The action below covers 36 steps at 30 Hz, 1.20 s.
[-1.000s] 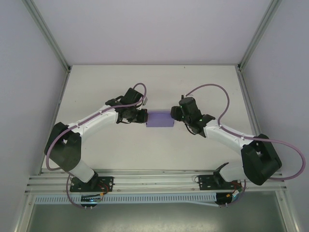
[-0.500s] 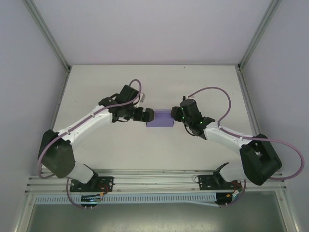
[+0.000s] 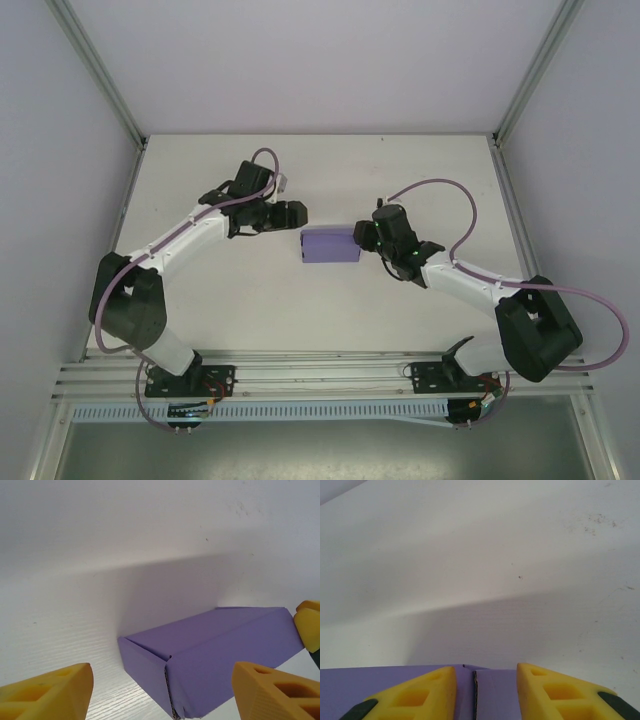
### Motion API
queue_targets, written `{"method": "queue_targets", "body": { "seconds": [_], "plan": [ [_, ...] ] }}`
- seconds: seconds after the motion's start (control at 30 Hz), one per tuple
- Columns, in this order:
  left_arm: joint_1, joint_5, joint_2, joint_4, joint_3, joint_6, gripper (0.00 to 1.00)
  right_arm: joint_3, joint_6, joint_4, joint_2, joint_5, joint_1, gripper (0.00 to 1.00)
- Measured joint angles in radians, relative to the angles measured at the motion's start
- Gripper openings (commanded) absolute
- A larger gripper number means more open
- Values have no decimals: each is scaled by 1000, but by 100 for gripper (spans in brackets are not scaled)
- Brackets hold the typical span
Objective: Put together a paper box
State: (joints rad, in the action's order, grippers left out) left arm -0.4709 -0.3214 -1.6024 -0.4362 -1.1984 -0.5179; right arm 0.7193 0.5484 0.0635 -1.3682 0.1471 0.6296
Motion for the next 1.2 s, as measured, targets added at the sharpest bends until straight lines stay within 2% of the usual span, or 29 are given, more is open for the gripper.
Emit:
{"method": "queue_targets", "body": {
  "seconds": [0.1, 0.27, 0.53, 0.73, 0.9, 1.0, 1.1, 1.2],
  "plan": [
    [0, -33, -2, 43, 54, -8, 70, 0, 0, 0, 0, 0, 0, 36],
    [0, -117, -19, 146, 139, -47, 47, -6, -1, 7, -6, 0, 0, 36],
    [8, -204, 3, 402, 300, -111, 34, -100, -19, 171, -16, -21, -1, 33],
    [9, -217, 21, 510, 362, -134, 24, -172, -45, 345, -40, -38, -9, 30],
    [13, -217, 19, 555, 378, -151, 15, -208, -44, 489, -83, -68, -19, 17],
    [14, -219, 16, 567, 382, -158, 1, -224, -27, 580, -114, -80, -24, 5],
    [14, -222, 16, 571, 389, -161, 0, -245, 3, 653, -132, -82, -28, 0],
    [14, -225, 16, 575, 393, -161, 0, -268, 22, 701, -137, -88, -29, 0]
  ]
}}
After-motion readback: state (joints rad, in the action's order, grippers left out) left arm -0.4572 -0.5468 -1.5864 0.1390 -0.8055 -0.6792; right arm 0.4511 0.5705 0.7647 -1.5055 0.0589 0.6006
